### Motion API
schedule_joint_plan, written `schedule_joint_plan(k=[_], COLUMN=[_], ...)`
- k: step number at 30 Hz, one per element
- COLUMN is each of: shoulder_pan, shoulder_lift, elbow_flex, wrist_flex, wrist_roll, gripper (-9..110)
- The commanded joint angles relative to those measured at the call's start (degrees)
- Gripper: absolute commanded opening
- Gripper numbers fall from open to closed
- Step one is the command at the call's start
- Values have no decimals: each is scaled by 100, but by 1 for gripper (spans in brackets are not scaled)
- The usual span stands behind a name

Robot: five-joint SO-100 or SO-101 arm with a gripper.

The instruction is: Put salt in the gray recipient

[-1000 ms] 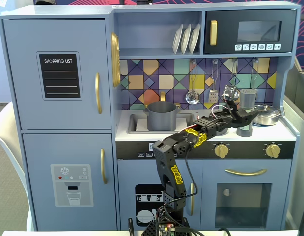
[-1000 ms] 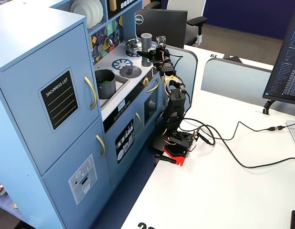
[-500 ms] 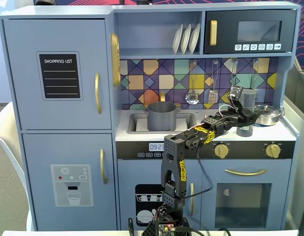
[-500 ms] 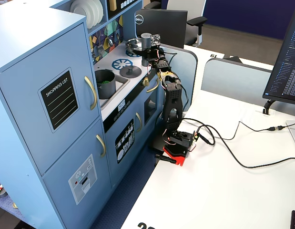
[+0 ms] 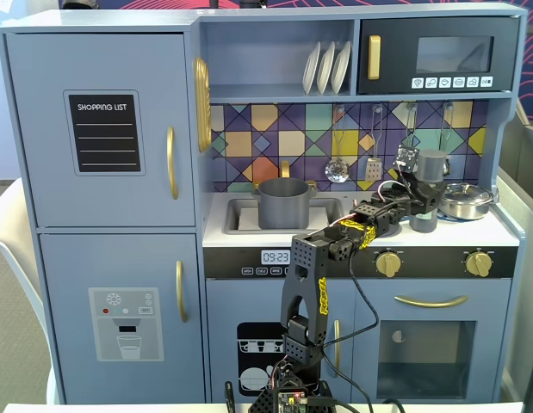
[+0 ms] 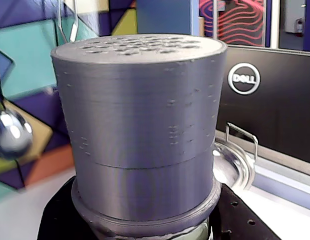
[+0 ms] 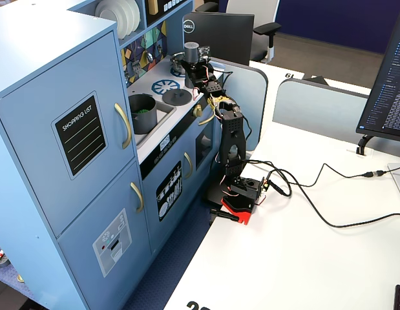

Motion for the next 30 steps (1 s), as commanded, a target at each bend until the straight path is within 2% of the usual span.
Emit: schedule_joint_plan(k=[1,8,12,18,25,30], shoulder_pan=[-202,-1556,-2698,-3876,-4491,-4896], shoulder_lift=[1424,3164,3586,3401,2487,2188], elbow_flex=[-352,-369,-132,-290,-1213,-1450], wrist_flex=[501,2892,3287,3850,4544,4579], wrist_roll=[668,2988,4403,7664,11232,12779], gripper=[0,0,0,0,0,0])
